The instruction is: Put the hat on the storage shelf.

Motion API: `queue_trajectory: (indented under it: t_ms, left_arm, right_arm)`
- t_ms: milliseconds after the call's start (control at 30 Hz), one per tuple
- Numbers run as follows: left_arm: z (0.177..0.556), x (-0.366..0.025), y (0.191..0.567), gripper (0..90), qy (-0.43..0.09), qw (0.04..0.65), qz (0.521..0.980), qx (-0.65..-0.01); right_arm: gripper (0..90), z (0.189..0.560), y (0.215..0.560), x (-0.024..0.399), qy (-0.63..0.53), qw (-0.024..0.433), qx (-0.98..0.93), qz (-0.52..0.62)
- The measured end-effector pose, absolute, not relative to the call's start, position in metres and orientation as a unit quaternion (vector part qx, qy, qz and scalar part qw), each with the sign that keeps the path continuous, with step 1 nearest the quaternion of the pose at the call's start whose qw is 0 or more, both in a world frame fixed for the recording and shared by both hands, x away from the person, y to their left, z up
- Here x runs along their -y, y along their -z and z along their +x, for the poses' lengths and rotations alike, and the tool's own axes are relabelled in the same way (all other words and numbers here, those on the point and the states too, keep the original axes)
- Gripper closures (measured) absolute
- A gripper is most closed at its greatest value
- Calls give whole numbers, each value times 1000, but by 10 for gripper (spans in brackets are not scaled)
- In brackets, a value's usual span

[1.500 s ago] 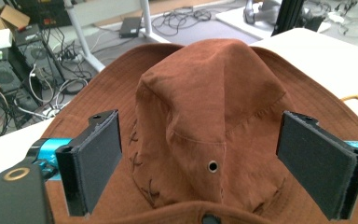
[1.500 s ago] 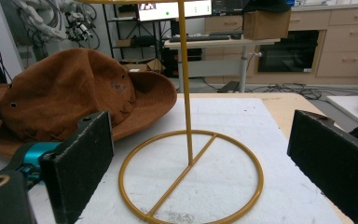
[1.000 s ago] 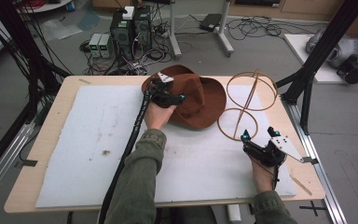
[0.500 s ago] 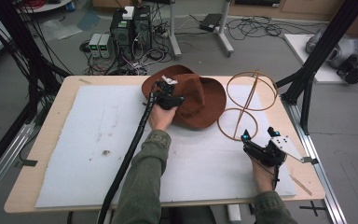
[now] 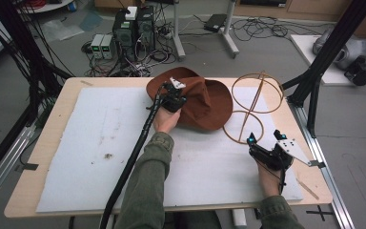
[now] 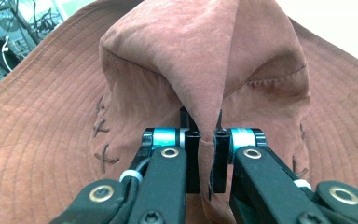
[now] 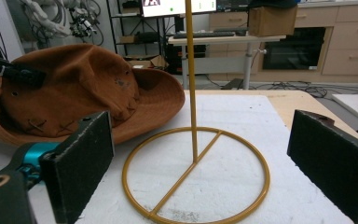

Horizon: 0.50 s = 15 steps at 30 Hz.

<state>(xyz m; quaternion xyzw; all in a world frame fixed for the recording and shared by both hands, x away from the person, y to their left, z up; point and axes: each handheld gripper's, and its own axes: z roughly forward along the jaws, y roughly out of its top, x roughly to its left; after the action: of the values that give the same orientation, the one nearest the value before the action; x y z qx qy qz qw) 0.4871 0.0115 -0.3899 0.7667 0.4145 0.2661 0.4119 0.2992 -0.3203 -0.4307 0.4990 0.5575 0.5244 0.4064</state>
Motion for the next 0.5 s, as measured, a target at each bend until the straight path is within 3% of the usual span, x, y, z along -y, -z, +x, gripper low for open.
queue_trajectory:
  t_ms: [500]
  left_arm:
    - [476,-15,369,881,-282,480,723,-409]
  right_arm:
    - [63,300,430,321,-529,405,-552,501]
